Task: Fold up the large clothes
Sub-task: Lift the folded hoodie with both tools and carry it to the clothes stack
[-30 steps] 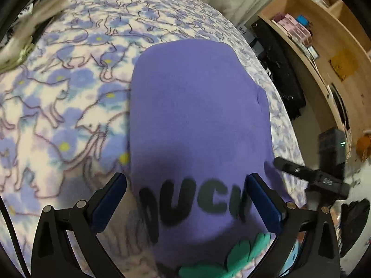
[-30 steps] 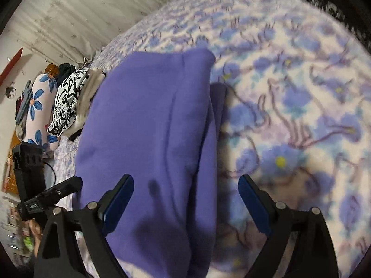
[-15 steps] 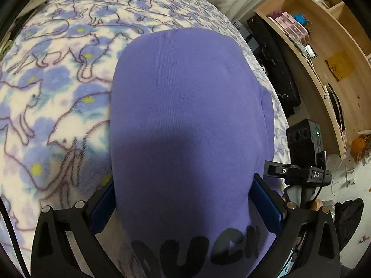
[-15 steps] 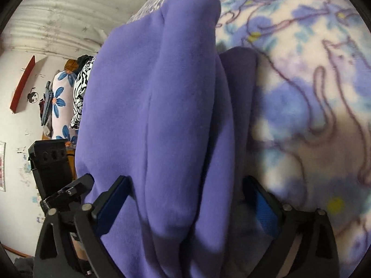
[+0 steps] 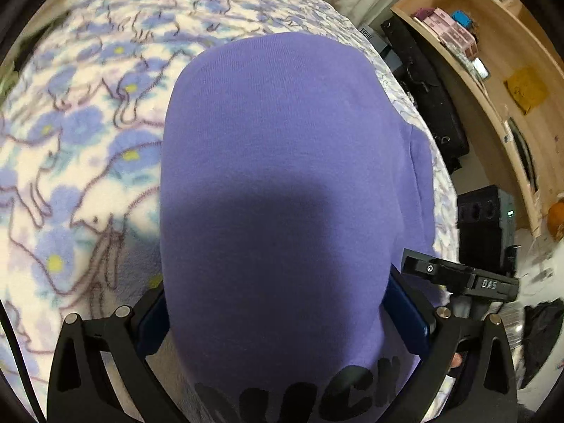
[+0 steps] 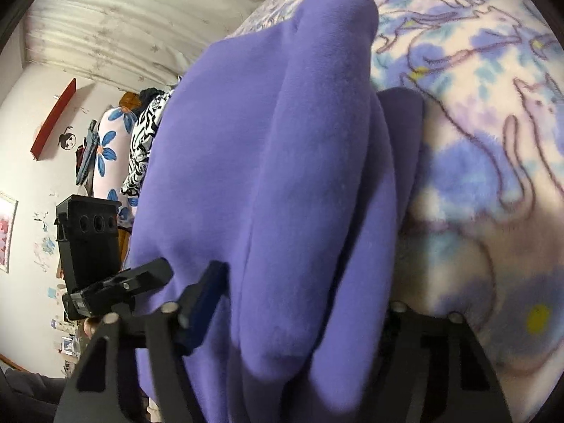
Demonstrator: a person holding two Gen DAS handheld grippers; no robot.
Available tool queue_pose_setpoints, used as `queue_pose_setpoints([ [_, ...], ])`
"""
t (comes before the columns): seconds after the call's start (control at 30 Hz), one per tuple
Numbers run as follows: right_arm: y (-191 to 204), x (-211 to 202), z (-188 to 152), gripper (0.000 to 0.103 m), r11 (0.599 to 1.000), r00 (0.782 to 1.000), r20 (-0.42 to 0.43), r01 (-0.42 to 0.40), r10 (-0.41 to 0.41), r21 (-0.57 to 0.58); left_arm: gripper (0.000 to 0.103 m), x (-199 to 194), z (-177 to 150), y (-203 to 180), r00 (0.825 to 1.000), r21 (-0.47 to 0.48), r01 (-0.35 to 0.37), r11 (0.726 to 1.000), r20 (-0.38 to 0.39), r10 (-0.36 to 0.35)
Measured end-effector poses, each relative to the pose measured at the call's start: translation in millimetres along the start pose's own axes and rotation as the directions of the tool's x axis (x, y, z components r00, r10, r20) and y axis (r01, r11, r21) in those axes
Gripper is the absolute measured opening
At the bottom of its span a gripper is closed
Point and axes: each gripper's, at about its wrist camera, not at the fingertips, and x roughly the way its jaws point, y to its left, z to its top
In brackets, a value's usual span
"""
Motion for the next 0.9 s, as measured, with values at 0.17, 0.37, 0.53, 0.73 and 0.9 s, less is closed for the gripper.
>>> queue_pose_setpoints([
  [0.17, 25, -12, -6, 0.049, 0.998, 0.997, 0.056, 0.049, -0.048, -0.026, 0.097, -16, -2, -27, 0.996, 0.092, -0.047, 0.995, 0.075, 0.041],
  [0.37, 68, -27, -25, 0.048, 0.997, 0.991, 0.117, 0.064, -0.059, -0.045, 0.097, -54, -18, -32, 0.992, 0.125, -0.037, 0.991, 0.126, 0.021],
  [0.53, 122, -30, -37, 0.048, 0.995, 0.989, 0.144, 0.051, -0.038, -0.088, 0.097, -110, -36, -13, 0.987, 0.101, -0.023, 0.995, 0.163, 0.006],
  [0.73, 204, -14, -30, 0.048, 0.989, 0.987, 0.155, -0.015, 0.037, -0.144, 0.097, -198, -44, 24, 0.971, 0.068, -0.046, 0.997, 0.237, 0.029],
  [0.9, 274, 13, -1, 0.048, 0.975, 0.980, 0.148, -0.098, 0.129, -0.202, 0.097, -276, -26, 60, 0.944, 0.069, -0.114, 0.991, 0.318, 0.087],
])
